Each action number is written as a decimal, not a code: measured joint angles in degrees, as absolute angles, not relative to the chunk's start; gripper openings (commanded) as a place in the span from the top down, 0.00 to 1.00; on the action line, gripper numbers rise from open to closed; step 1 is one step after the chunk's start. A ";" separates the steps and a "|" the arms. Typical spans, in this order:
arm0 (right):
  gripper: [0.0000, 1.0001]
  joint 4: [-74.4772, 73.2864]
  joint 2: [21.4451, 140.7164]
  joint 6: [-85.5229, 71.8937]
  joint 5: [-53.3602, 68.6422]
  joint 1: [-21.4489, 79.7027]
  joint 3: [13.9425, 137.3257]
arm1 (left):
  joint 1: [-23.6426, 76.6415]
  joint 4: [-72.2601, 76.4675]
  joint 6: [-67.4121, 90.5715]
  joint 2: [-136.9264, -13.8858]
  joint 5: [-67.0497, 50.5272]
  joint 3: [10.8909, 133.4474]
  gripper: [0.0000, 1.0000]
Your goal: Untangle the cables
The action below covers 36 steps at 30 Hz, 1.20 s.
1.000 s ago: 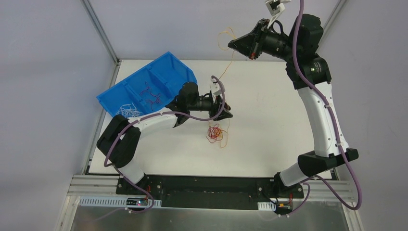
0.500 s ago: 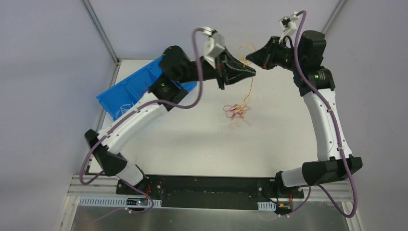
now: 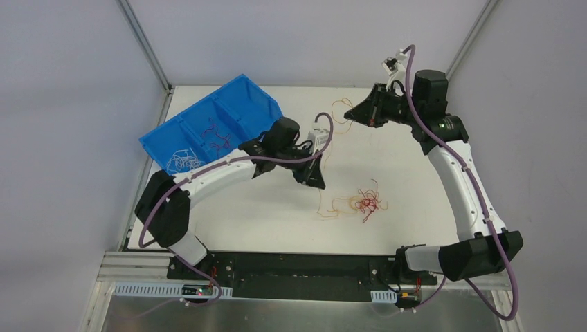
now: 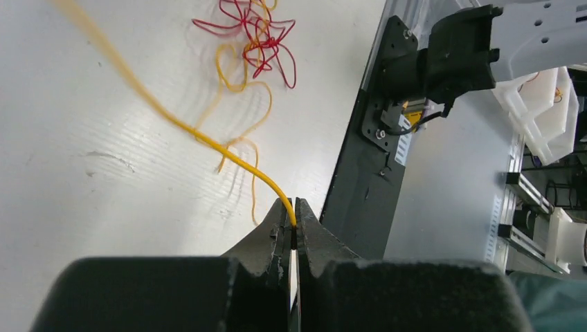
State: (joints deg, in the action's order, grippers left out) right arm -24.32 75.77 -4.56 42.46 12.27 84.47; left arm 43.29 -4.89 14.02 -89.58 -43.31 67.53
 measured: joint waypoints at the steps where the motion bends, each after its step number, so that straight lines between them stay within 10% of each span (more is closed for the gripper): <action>1: 1.00 -24.84 75.59 -4.03 42.50 12.32 84.23 | 43.38 -6.70 13.82 -90.26 -43.18 67.81 1.00; 8: 1.00 -25.54 75.18 -3.64 43.00 12.88 83.48 | 38.13 5.85 21.74 -85.67 -39.75 94.21 1.00; 27: 1.00 -28.99 74.22 -0.97 46.94 16.47 78.87 | 39.16 -4.19 20.03 -77.54 -39.97 66.22 1.00; 28: 0.94 -28.99 74.02 -1.02 47.31 17.08 78.06 | 37.52 -3.49 19.42 -76.88 -40.34 66.43 1.00; 31: 0.33 -29.21 73.95 -1.32 47.55 18.72 76.31 | 32.77 0.27 19.07 -76.44 -41.67 68.64 1.00; 36: 0.19 -30.61 74.72 0.82 44.18 18.48 75.48 | 31.97 3.11 20.93 -75.79 -40.91 70.15 1.00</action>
State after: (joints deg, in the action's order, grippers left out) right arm -30.61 74.72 0.82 44.18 18.48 75.48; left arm 31.97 3.11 20.93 -75.79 -40.91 70.15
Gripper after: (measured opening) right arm 0.790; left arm 0.011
